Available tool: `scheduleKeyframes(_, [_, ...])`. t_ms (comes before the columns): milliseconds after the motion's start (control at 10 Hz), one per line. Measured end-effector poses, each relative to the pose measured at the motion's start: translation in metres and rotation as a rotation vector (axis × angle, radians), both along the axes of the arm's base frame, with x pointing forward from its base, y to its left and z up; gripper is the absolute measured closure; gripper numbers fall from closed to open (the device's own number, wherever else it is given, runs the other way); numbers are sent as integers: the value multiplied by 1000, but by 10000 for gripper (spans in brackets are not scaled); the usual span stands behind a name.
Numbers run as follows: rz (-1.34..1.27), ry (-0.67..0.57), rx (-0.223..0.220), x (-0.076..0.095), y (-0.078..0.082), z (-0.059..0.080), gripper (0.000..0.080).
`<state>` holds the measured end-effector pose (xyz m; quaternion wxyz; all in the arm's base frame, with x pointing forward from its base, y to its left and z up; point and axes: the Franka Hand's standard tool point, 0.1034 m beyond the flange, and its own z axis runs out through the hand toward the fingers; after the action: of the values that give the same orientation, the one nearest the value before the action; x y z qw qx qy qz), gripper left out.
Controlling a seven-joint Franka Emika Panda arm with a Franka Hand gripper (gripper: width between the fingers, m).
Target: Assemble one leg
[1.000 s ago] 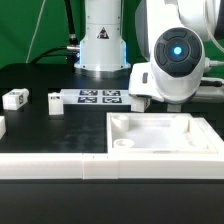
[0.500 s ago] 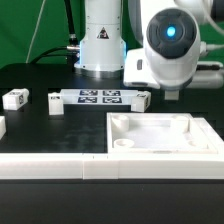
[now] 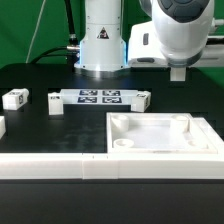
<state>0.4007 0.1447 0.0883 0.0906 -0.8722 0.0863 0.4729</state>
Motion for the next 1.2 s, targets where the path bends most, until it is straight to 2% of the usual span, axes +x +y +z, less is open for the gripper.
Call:
scheduleKeyframes(200, [17, -38, 10, 6, -4, -3, 512])
scheduleKeyframes(300, [41, -147, 9, 20, -15, 0, 512])
scheduleKeyframes(400, [62, -207, 19, 26, -23, 13, 512])
scheduleKeyframes(600, [85, -391, 11, 50, -26, 25, 512])
scheduleKeyframes(900, [62, -653, -42, 56, -27, 23, 512])
scheduleKeyframes(1000, [60, -702, -51, 54, -28, 23, 512])
scheduleKeyframes(1200, [55, -862, -76, 61, -30, 21, 511])
